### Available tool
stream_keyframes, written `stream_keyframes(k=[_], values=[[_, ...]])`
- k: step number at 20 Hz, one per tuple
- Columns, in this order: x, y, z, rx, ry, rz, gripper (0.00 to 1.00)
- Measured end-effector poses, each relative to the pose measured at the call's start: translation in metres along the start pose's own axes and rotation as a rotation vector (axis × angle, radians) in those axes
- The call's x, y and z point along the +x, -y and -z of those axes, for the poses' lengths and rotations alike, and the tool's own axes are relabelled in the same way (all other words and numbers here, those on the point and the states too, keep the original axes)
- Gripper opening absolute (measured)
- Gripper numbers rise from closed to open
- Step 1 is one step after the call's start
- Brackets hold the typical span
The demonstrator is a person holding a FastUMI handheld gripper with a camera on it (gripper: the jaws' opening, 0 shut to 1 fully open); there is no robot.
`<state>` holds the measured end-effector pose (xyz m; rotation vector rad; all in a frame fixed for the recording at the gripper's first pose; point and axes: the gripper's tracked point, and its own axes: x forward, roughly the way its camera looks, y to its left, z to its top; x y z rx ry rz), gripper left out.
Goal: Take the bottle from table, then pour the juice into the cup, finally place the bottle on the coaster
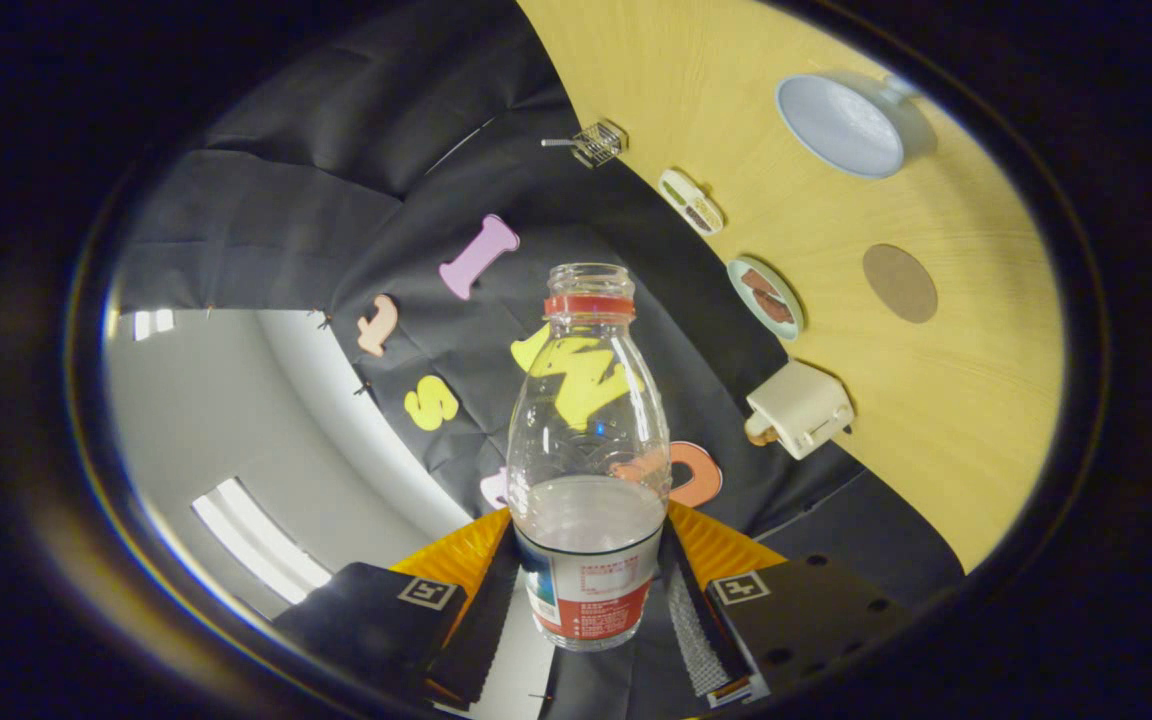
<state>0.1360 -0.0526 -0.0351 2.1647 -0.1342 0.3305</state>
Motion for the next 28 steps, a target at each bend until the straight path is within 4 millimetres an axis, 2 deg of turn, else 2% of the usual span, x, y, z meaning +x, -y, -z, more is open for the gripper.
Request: stream_keyframes(k=[2, 5, 9, 13, 16, 18, 22, 26, 28], values=[[0.002, 0.003, 0.003, -0.057, -0.013, 0.016, 0.78], [0.002, 0.009, 0.011, -0.242, -0.056, 0.054, 0.78], [0.0, 0.001, 0.009, -0.52, -0.066, 0.048, 0.78], [-0.003, -0.008, 0.016, -0.882, -0.094, 0.047, 0.78], [0.002, -0.003, 0.007, -1.19, -0.072, 0.083, 0.78], [0.006, 0.002, 0.011, -1.363, -0.076, 0.087, 0.78], [0.012, 0.035, 0.013, -1.75, -0.103, 0.162, 0.78], [0.034, 0.084, -0.009, -2.162, -0.121, 0.274, 0.79], [0.049, 0.112, -0.019, -2.278, -0.133, 0.3, 0.79]])
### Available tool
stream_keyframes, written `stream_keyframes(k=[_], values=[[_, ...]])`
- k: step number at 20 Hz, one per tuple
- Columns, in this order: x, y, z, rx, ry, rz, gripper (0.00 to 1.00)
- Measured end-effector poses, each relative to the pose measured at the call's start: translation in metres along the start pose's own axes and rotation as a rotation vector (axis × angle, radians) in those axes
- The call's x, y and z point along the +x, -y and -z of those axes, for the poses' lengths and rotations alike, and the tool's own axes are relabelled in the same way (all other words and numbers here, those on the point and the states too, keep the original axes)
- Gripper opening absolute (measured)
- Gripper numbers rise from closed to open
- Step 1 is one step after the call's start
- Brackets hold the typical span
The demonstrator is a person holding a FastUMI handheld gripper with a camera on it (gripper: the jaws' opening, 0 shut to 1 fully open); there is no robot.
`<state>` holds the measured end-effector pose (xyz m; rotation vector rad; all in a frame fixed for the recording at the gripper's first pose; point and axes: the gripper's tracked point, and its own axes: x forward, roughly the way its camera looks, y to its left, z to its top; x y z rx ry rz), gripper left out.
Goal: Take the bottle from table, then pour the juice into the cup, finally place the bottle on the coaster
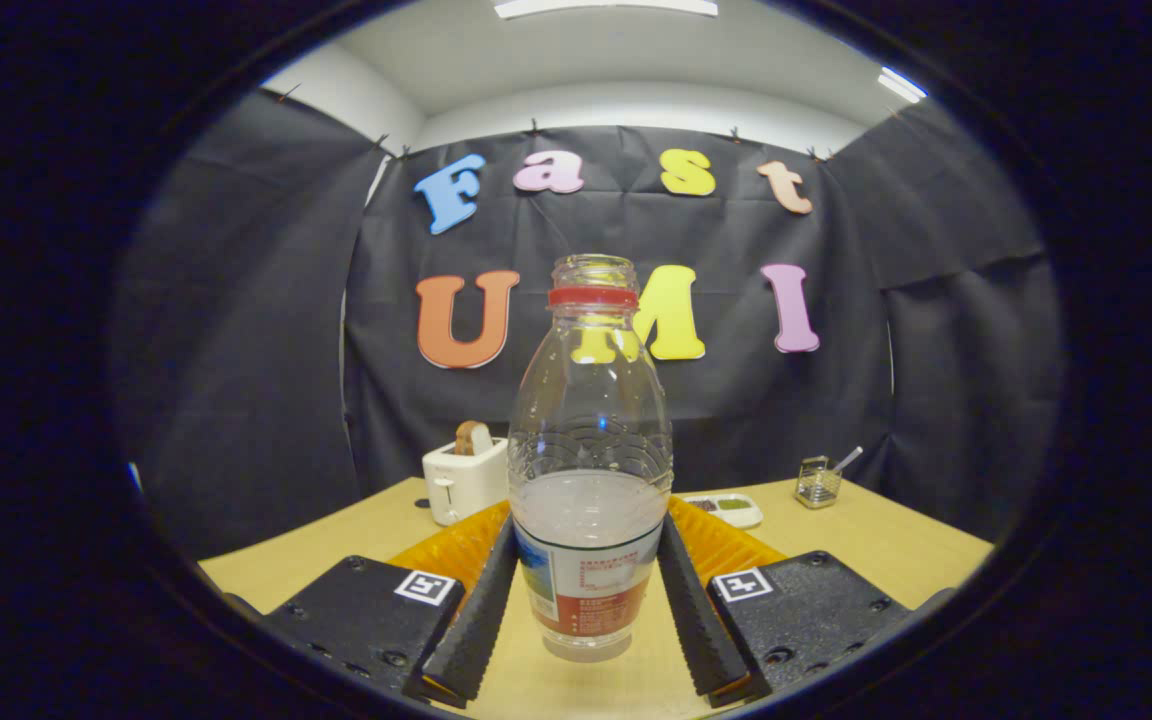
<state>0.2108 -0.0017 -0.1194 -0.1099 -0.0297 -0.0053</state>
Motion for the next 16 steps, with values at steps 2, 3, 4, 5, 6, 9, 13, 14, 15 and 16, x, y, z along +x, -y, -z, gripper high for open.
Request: stream_keyframes(k=[2, 3, 4, 5, 6, 9, 13, 14, 15, 16], values=[[0.019, -0.002, 0.026, -0.049, -0.017, 0.012, 0.79], [0.028, -0.004, 0.039, -0.062, -0.02, 0.013, 0.79], [0.035, -0.005, 0.048, -0.066, -0.015, 0.009, 0.79], [0.043, -0.007, 0.058, -0.067, -0.013, 0.003, 0.79], [0.049, -0.007, 0.067, -0.069, -0.016, 0.007, 0.79], [0.067, -0.002, 0.097, -0.047, -0.05, 0.011, 0.79], [0.072, 0.0, 0.116, 0.01, -0.085, 0.012, 0.79], [0.073, -0.003, 0.118, 0.022, -0.089, 0.006, 0.79], [0.075, -0.01, 0.124, 0.032, -0.089, -0.013, 0.81], [0.077, -0.009, 0.13, 0.012, -0.1, 0.0, 0.84]])
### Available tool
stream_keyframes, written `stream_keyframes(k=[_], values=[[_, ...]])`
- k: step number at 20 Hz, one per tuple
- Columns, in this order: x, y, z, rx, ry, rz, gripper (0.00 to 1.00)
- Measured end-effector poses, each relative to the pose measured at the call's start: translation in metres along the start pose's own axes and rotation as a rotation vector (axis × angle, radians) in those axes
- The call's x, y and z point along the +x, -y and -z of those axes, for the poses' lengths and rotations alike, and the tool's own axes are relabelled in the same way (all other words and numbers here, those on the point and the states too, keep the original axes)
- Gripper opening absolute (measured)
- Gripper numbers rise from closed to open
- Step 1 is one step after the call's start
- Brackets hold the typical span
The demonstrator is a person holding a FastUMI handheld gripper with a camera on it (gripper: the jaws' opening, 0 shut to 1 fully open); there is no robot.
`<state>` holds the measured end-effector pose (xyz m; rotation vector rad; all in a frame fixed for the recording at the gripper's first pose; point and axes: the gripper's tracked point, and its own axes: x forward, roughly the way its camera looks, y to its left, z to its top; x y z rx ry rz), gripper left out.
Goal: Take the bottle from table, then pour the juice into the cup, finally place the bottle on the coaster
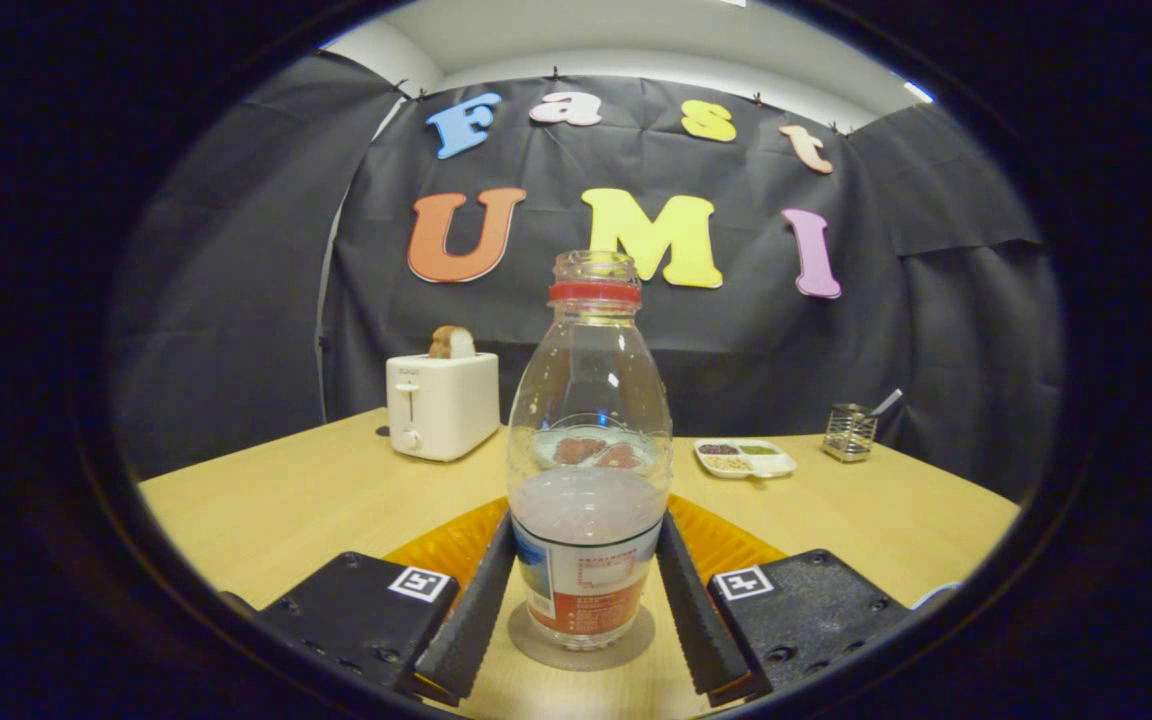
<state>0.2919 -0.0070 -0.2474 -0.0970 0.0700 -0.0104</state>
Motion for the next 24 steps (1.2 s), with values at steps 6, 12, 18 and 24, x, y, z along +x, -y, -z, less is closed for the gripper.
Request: stream_keyframes(k=[6, 12, 18, 24], values=[[-0.005, -0.002, 0.007, -0.081, -0.023, -0.002, 1.0], [-0.016, 0.007, -0.002, -0.042, -0.027, 0.039, 1.0], [-0.05, 0.004, -0.036, -0.037, 0.007, 0.043, 1.0], [-0.1, 0.0, -0.075, 0.015, 0.084, 0.029, 1.0]])
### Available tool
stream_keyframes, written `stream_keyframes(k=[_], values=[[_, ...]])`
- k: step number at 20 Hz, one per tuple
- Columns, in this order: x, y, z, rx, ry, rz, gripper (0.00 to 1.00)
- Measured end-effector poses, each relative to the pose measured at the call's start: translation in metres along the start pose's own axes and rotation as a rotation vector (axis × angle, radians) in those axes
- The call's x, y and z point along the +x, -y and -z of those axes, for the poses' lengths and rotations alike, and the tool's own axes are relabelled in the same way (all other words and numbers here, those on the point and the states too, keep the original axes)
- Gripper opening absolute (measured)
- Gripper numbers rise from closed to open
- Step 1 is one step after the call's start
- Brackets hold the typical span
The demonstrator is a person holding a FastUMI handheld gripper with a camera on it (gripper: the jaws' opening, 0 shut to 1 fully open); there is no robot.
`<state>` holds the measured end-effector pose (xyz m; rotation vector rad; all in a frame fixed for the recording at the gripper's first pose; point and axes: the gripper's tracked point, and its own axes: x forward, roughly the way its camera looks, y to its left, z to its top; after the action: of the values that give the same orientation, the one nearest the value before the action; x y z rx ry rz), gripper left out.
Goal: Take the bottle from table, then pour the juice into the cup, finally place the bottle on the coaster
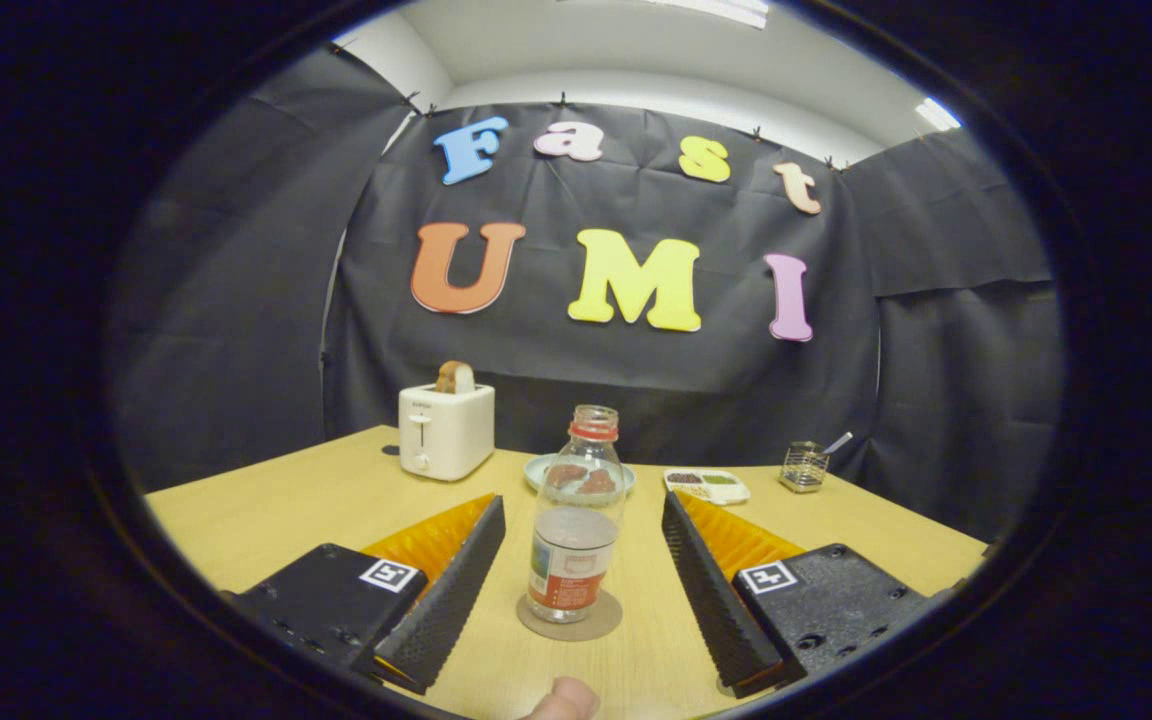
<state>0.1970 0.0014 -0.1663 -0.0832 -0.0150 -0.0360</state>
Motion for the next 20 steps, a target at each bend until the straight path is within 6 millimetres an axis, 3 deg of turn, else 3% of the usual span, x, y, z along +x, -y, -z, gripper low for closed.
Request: stream_keyframes(k=[7, 11, 16, 20], values=[[-0.045, 0.029, -0.012, -0.029, -0.008, 0.063, 1.0], [-0.076, 0.033, -0.061, 0.002, 0.041, 0.016, 1.0], [-0.111, 0.063, -0.122, 0.078, 0.068, 0.028, 1.0], [-0.132, 0.073, -0.146, 0.088, 0.059, 0.027, 1.0]])
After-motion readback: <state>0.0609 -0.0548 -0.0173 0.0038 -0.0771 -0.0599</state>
